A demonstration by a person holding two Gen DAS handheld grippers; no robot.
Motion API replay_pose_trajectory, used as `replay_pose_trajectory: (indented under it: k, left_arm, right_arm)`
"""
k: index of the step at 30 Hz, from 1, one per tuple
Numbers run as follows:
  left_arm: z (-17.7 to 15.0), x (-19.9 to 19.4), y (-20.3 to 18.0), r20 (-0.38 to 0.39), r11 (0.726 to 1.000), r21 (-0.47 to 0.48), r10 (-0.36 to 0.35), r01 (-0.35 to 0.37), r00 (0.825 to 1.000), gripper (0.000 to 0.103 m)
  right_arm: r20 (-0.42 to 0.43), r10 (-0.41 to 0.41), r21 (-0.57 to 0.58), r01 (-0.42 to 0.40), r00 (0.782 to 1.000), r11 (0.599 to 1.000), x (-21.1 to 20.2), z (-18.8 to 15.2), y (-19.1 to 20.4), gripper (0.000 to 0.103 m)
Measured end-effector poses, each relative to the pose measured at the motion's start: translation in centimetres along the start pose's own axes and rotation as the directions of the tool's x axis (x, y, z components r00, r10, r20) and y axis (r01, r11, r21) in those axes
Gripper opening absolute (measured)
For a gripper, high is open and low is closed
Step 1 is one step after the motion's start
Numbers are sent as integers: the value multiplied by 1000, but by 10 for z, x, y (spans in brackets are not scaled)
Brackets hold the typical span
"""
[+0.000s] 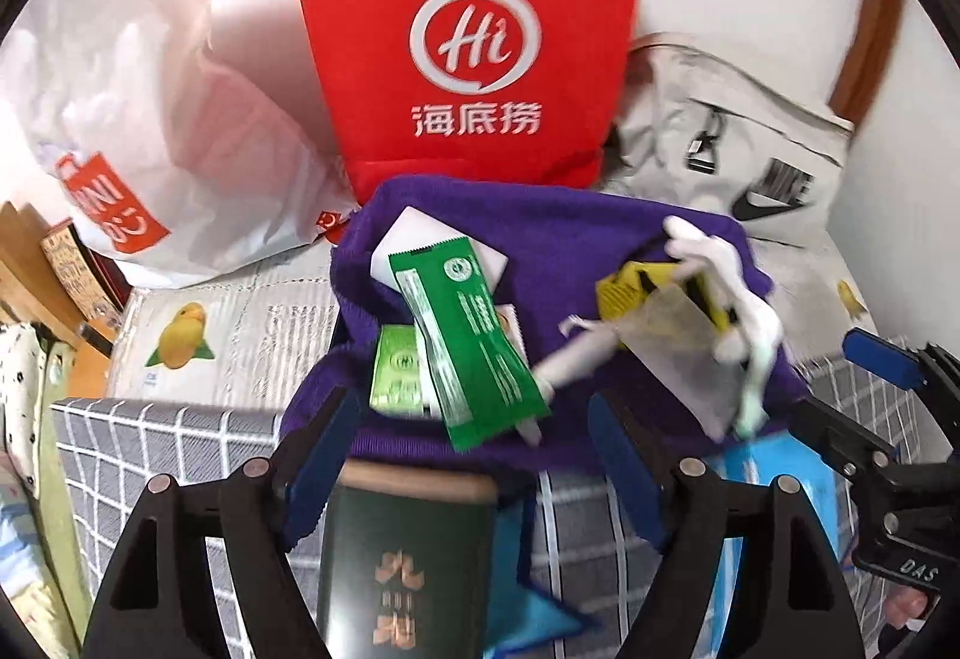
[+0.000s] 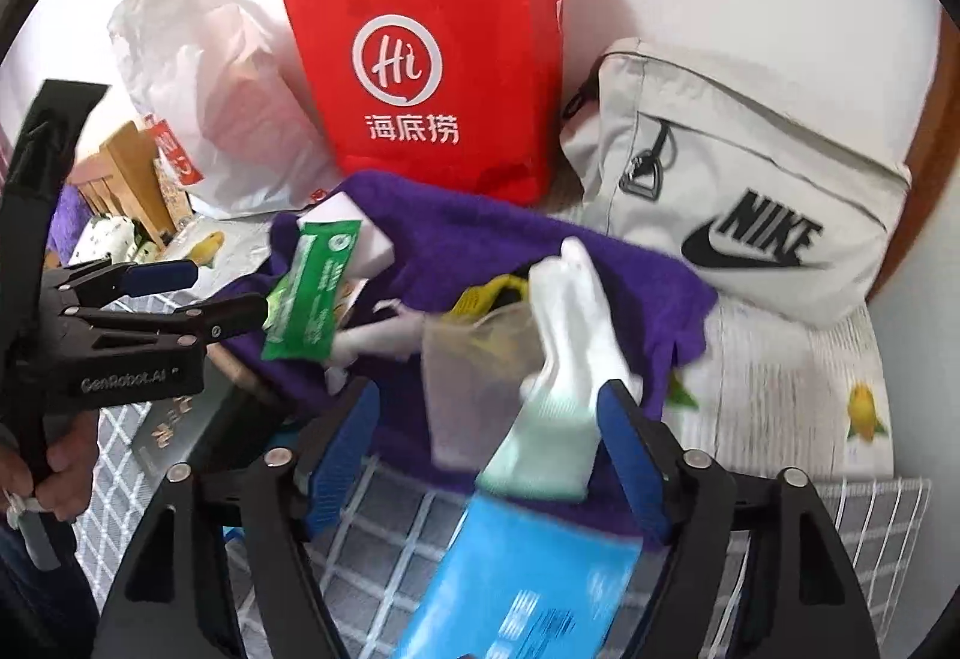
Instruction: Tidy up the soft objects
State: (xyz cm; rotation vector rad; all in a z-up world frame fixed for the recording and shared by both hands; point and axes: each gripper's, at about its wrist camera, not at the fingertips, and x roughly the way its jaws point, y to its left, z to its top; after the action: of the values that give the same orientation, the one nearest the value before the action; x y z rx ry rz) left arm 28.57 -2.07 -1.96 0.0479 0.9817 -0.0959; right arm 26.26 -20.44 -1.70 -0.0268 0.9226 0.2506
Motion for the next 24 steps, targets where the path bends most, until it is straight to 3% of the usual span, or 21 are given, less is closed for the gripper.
replay_pose_trajectory:
  k: [7,12,19,24]
  left_arm:
    - [-46,-52,-7,42,999,13,-39,39,998,85]
    - [-87,-87,-13,69,1000,14,-25,24,997,87]
    - [-136,-132,-17,108,1000,23,4,-6,994,89]
    - [-161,-157,-24,132,999,20,-35,33,991,89]
  right_arm:
    - [38,-10,51,8,999,999,-50,-37,19,92]
    - [68,-34,78,29,997,997,-90,-68,31,97]
    - [65,-55,109,48,996,993,-122,-112,45,99]
    - [84,-47,121,36,995,992,-143,-140,55,99]
